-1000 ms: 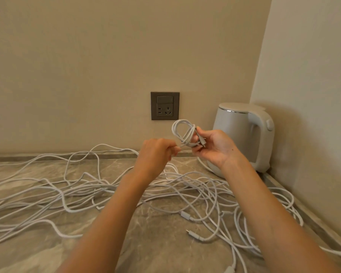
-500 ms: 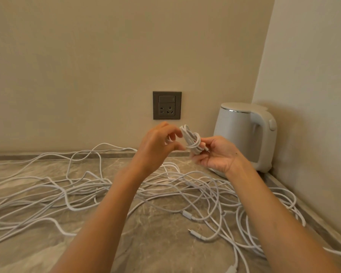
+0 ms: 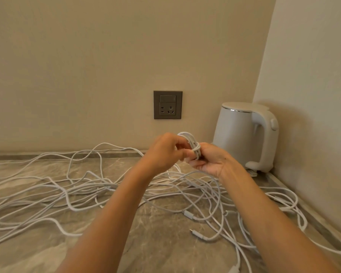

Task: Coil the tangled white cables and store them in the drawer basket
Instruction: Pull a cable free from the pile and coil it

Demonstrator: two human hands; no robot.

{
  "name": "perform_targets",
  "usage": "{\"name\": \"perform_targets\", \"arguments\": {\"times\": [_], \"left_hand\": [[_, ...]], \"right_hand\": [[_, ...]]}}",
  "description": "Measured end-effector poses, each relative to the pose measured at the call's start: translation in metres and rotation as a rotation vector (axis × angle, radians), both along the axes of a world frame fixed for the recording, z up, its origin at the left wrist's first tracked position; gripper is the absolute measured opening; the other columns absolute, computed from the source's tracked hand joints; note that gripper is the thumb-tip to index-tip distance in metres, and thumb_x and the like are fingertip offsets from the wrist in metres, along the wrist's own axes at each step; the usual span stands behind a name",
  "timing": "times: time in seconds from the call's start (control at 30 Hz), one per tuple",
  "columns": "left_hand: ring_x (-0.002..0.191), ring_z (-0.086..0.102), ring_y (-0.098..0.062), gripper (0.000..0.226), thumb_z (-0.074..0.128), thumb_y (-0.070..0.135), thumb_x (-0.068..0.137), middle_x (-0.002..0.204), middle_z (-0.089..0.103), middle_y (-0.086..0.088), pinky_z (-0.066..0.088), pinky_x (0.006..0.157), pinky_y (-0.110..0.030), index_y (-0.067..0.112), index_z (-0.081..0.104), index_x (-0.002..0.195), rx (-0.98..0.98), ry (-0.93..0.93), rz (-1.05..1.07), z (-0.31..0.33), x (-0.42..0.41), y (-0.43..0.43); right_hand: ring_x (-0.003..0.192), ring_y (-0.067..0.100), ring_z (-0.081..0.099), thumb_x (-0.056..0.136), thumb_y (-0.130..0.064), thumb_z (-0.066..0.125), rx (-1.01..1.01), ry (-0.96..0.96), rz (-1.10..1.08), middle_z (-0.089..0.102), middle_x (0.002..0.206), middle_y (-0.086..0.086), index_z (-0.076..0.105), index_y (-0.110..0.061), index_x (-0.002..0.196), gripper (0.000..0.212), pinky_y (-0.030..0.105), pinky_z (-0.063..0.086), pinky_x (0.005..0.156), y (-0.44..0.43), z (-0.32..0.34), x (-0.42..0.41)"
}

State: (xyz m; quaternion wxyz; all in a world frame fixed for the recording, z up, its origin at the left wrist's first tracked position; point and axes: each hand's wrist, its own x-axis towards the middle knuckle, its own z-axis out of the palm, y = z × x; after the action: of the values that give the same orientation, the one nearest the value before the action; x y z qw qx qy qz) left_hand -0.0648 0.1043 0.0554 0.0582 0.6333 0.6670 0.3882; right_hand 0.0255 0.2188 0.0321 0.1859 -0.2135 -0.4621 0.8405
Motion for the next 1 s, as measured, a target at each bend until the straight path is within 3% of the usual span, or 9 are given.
{"name": "perform_targets", "arguments": {"times": [0.2,0.3,0.5,0.63,0.8,0.9,1.0], "left_hand": [[0.039,0.052,0.000,0.006,0.075,0.011,0.075,0.058,0.062,-0.002,0.047,0.051,-0.017,0.008,0.070,0.074,-0.032,-0.108,0.070,0.002,-0.004,-0.004],[0.046,0.055,-0.011,0.005,0.075,0.010,0.074,0.060,0.064,-0.008,0.051,0.058,-0.028,0.008,0.072,0.072,0.055,-0.162,0.102,0.001,0.001,-0.003],[0.058,0.054,-0.027,0.031,0.054,0.023,0.084,0.061,0.061,-0.012,0.043,0.056,-0.039,0.002,0.068,0.066,0.311,0.244,0.159,-0.005,0.008,0.004],[0.057,0.052,-0.028,0.033,0.044,0.023,0.085,0.065,0.059,-0.011,0.043,0.052,-0.040,0.002,0.064,0.068,0.402,0.339,0.184,-0.008,0.009,0.005],[0.062,0.049,-0.025,0.025,0.054,0.013,0.089,0.068,0.059,-0.012,0.041,0.061,-0.037,-0.003,0.069,0.076,0.331,0.241,0.096,-0.008,0.004,0.008],[0.062,0.044,-0.020,0.029,0.049,0.013,0.084,0.067,0.054,-0.012,0.030,0.058,-0.027,-0.006,0.069,0.075,0.328,0.244,0.032,-0.010,0.006,0.010],[0.062,0.045,-0.020,0.030,0.044,0.012,0.080,0.067,0.050,-0.010,0.030,0.054,-0.026,-0.005,0.068,0.074,0.302,0.288,0.028,-0.015,0.005,0.013]], "right_hand": [[0.031,0.002,0.033,0.093,0.008,0.024,0.157,-0.071,-0.029,0.041,0.043,0.001,0.049,-0.008,0.072,0.037,0.010,0.017,0.025,-0.009,0.000,-0.007],[0.030,0.002,0.035,0.092,0.010,0.022,0.135,-0.066,-0.068,0.042,0.053,0.006,0.048,-0.007,0.073,0.037,0.010,0.017,0.025,-0.008,0.001,-0.007],[0.029,0.003,0.036,0.099,0.001,0.027,-0.046,-0.003,-0.028,0.047,0.049,0.007,0.048,-0.007,0.070,0.037,0.010,0.015,0.023,-0.009,0.006,0.000],[0.028,0.001,0.036,0.100,-0.007,0.031,-0.111,-0.014,0.046,0.041,0.055,0.008,0.060,0.001,0.050,0.058,0.012,0.018,0.022,-0.010,0.008,0.000],[0.026,0.002,0.035,0.099,-0.003,0.029,-0.097,-0.035,0.031,0.046,0.045,0.008,0.046,-0.007,0.065,0.038,0.010,0.014,0.022,-0.011,0.008,0.003],[0.025,0.005,0.035,0.098,-0.004,0.030,-0.130,-0.021,0.023,0.044,0.044,0.007,0.044,-0.009,0.063,0.038,0.008,0.012,0.024,-0.012,0.009,0.004],[0.028,0.006,0.034,0.094,-0.003,0.033,-0.146,-0.004,0.041,0.043,0.044,0.007,0.053,-0.007,0.049,0.049,0.009,0.012,0.023,-0.011,0.008,0.003]]}}
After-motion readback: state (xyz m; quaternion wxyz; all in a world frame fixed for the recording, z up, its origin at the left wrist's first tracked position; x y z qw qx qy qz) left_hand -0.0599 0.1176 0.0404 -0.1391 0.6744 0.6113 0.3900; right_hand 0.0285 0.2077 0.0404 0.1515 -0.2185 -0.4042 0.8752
